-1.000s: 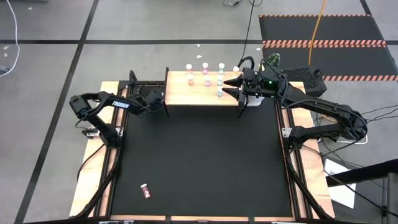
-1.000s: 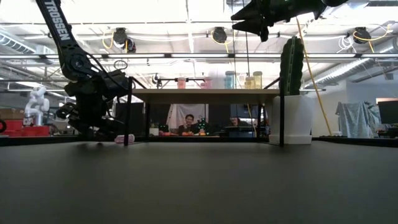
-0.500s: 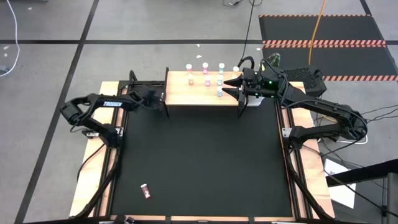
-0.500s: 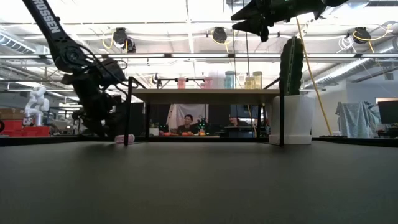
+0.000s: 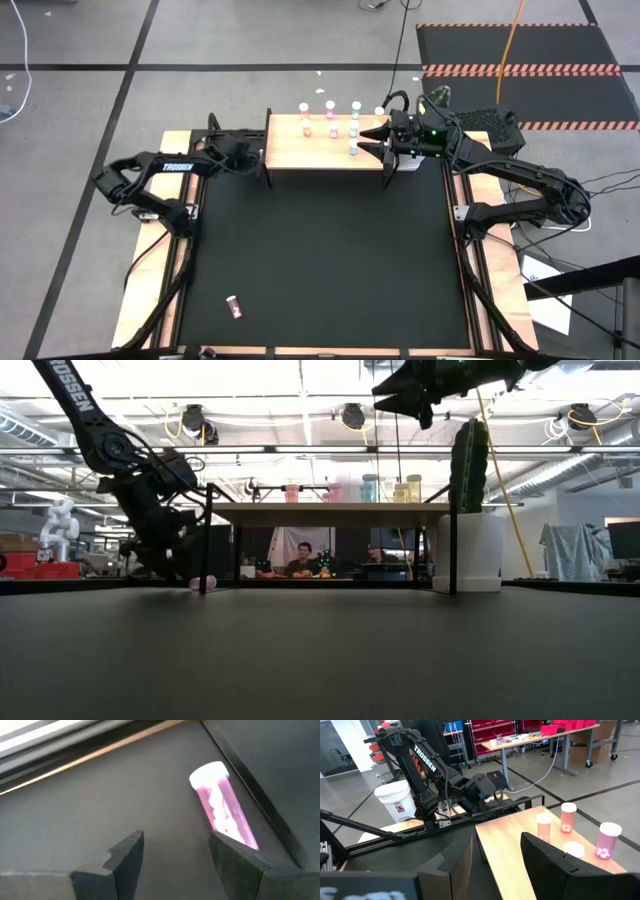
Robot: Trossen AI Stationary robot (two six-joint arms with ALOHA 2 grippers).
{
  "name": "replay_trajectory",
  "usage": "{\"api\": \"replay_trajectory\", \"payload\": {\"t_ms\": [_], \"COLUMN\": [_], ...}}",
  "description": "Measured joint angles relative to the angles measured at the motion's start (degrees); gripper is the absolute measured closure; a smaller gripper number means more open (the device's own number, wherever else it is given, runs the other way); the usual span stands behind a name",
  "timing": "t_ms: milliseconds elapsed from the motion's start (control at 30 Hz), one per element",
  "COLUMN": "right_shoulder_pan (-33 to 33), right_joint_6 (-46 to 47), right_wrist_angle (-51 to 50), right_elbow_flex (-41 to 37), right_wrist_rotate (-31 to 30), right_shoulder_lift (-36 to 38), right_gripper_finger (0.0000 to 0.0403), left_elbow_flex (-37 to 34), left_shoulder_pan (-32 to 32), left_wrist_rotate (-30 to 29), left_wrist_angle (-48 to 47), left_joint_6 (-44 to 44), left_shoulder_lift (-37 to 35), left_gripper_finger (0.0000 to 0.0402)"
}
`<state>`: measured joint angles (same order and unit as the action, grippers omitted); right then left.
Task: Pick and place medicine bottles onto shelf by color
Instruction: Put the purple pill bottle on the shelf aligned with the other purple pill bottles
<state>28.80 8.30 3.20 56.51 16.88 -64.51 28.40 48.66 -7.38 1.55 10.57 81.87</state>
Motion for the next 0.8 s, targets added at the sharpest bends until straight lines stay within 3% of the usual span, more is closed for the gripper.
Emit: {"api": "replay_trajectory", "payload": {"t_ms": [167,467,800], "right_shoulder_pan": [0.00,0.00,0.00], "right_joint_6": [0.00,-0.40,-1.29], "right_wrist_angle": [-1.18,-1.83,-1.79], "right_elbow_flex": [-0.01,0.00,0.00], "right_wrist_rotate": [0.00,0.00,-0.08], "right_shoulder_lift": [0.00,0.00,0.00], "right_gripper_finger": [0.0238,0.0238,0.0238], "left_elbow_flex": [0.00,0.00,0.00], "left_shoulder_pan": [3.85,13.02,9.80], "left_wrist_rotate": [2.86,23.64,24.90], "left_wrist_angle": [0.64,3.53,3.00], "left_joint_6": [4.58,7.97,6.35], "left_shoulder_lift": [-3.42,-4.20,-1.88], "left_gripper_finger": [0.0177,0.0177,0.0177]}}
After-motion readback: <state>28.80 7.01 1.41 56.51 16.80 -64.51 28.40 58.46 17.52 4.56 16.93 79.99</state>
